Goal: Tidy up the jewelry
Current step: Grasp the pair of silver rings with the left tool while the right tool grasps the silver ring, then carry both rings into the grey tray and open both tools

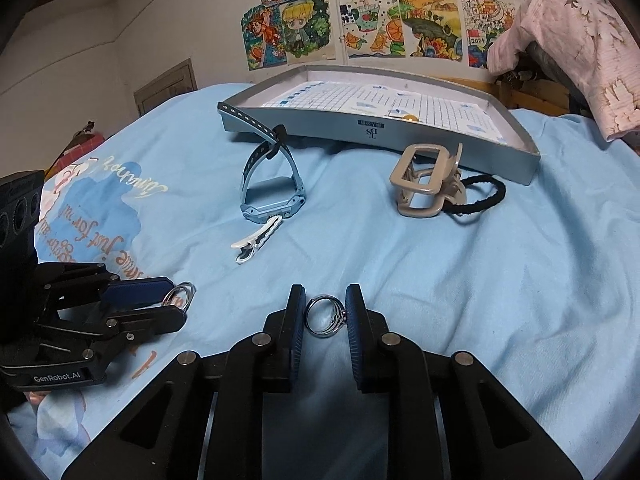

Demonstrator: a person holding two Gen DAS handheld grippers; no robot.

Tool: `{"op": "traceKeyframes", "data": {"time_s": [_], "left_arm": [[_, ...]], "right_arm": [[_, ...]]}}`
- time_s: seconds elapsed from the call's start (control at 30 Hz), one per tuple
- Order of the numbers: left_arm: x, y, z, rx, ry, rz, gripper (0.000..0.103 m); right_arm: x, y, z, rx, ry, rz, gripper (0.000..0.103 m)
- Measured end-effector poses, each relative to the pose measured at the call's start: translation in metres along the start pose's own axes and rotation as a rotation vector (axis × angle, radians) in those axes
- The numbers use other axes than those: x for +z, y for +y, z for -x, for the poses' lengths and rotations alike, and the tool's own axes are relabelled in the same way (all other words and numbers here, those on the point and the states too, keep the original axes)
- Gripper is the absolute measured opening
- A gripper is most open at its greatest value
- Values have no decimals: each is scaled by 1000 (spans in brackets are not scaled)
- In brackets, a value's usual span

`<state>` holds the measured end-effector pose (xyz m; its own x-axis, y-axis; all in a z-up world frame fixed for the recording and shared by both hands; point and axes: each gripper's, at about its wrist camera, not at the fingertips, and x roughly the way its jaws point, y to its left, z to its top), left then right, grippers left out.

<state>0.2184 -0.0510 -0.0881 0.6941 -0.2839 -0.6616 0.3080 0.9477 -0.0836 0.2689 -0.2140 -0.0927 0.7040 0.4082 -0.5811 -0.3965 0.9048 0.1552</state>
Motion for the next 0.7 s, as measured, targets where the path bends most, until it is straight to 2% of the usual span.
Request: {"op": "traceKeyframes", "data": {"time_s": [0.2, 0.4, 0.57, 0.7], "left_arm": [[12, 2, 7, -27, 12, 4, 28], [44, 18, 24, -19, -64, 55, 28], [95, 35, 32, 82, -134, 59, 28], [140, 54, 23, 128, -187, 62, 28]], "right_arm": [[1, 3, 15, 3, -64, 21, 18], [16, -4, 29, 24, -112, 9, 18], [48, -11, 27, 27, -136, 42, 18], [83, -16, 11, -6, -168, 82, 18]]}}
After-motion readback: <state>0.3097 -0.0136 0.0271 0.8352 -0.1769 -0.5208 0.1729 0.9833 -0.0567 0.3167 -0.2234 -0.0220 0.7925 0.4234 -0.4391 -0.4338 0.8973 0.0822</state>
